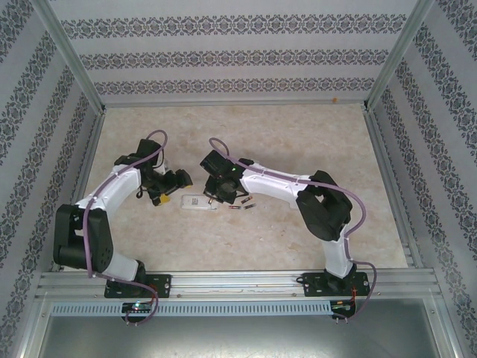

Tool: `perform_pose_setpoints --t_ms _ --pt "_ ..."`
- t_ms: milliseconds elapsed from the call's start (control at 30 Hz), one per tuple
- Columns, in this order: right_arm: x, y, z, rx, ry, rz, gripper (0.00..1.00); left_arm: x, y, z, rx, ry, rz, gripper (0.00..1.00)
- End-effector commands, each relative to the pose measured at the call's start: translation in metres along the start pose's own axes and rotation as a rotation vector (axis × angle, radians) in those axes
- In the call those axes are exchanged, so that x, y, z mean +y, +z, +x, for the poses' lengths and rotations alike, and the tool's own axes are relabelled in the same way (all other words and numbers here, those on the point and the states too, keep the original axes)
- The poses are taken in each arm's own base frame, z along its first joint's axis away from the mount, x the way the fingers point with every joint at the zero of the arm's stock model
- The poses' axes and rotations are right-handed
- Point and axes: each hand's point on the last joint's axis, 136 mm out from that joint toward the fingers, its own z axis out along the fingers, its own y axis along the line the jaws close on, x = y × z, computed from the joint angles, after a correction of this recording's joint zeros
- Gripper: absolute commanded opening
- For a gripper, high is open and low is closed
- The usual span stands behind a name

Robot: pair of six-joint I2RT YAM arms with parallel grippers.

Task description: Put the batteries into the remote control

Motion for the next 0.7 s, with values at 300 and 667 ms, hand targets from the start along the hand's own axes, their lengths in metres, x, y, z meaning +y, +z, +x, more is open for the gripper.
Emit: perform_pose_setpoints --t_ms 300,667 --pt "-0.020 0.005 -0.017 -0.034 -0.084 0.078 0.13 0.007 0.012 0.009 0.121 0.024 0.019 0.88" --pt "-0.026 0.017 -0.005 0.024 -0.134 0.115 0.14 0.007 0.021 0.013 0.158 0.024 0.041 0.84"
